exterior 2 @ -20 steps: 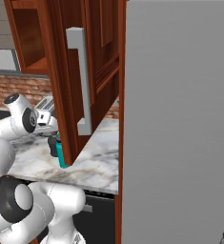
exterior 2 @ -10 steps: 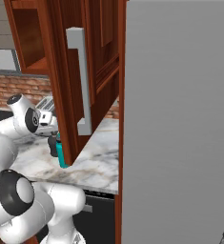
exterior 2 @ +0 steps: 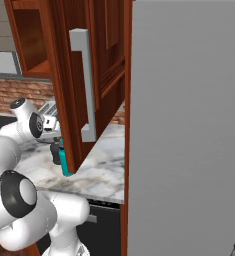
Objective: Sort all alcoholic drinks to one cabinet, and non-alcoholic drinks to the other.
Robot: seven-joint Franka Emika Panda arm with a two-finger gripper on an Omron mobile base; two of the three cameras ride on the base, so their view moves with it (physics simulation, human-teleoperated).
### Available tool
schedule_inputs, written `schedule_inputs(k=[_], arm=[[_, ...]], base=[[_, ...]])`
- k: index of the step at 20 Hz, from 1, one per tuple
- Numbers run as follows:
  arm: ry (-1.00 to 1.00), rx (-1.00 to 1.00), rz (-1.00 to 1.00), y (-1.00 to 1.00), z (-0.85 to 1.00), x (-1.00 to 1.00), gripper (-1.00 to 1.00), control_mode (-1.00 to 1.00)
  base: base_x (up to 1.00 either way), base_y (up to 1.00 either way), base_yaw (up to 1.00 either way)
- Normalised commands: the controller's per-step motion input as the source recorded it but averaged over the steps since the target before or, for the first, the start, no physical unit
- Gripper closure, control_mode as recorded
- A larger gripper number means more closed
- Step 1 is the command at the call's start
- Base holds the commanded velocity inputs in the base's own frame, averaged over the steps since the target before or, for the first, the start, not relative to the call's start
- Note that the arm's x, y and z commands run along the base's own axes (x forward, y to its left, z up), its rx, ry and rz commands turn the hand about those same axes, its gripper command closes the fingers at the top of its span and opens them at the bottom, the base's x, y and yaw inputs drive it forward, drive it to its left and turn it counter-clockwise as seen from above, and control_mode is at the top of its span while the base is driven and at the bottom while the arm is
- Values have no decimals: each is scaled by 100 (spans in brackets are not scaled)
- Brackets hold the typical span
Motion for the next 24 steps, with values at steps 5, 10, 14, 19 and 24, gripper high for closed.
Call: schedule_inputs(k=[5, 10, 14, 19, 24], arm=[[0, 0, 0, 0, -12, 14, -100, -100], [0, 0, 0, 0, -12, 21, -100, -100], [0, 0, 0, 0, -11, 22, -100, -100], [0, 0, 0, 0, -13, 16, -100, -100], [0, 0, 0, 0, -18, 21, -100, -100]], base=[[0, 0, 0], [0, 0, 0], [0, 0, 0], [0, 0, 0], [0, 0, 0]])
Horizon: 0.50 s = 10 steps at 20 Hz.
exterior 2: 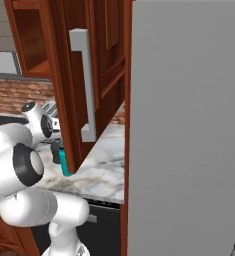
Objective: Sort all alcoholic drinks to one cabinet, and non-alcoholic drinks to the other.
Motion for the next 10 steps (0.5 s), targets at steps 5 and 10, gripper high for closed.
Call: schedule_inputs(k=[5, 10], arm=[[0, 0, 0, 0, -16, 17, -100, -100], [0, 0, 0, 0, -14, 6, -100, -100]], base=[[0, 0, 0], [0, 0, 0]])
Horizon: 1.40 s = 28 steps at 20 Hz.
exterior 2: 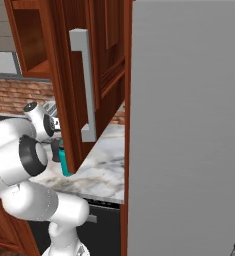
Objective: Sort all alcoholic drinks to one cabinet, and non-alcoholic drinks to the other.
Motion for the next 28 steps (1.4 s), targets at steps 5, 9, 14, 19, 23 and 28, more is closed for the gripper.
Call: schedule_inputs(k=[5, 9, 14, 19, 23, 28], arm=[[0, 0, 0, 0, -8, 1, -100, -100], [0, 0, 0, 0, -2, 1, -100, -100], [-2, 0, 0, 0, 0, 0, -100, -100], [-4, 0, 0, 0, 0, 0, -100, -100], [-5, 0, 0, 0, 0, 0, -100, -100], [-2, 0, 0, 0, -1, 0, -100, -100]], base=[[0, 0, 0], [0, 0, 0], [0, 0, 0], [0, 0, 0], [0, 0, 0], [0, 0, 0]])
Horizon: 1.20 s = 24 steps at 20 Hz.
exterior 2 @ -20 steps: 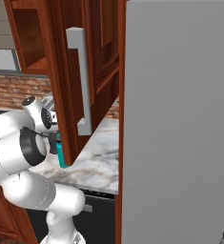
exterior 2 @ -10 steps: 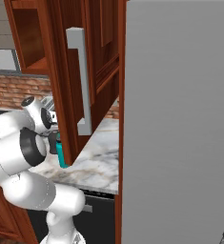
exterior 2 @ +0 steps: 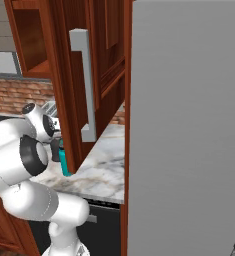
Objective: Sort all alcoholic drinks to one cabinet, and non-alcoholic drinks to the other.
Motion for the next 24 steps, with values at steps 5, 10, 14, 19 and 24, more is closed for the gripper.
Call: schedule_inputs(k=[5, 10, 14, 19, 24], arm=[[0, 0, 0, 0, -7, 1, -100, -100], [0, 0, 0, 0, -13, 12, -100, -100], [0, 0, 2, 2, -11, 15, 100, -100], [0, 0, 4, 5, -8, 15, 100, -100], [0, 0, 4, 0, -10, 2, 100, -100]], base=[[0, 0, 0], [0, 0, 0], [0, 0, 0], [0, 0, 0], [0, 0, 0]])
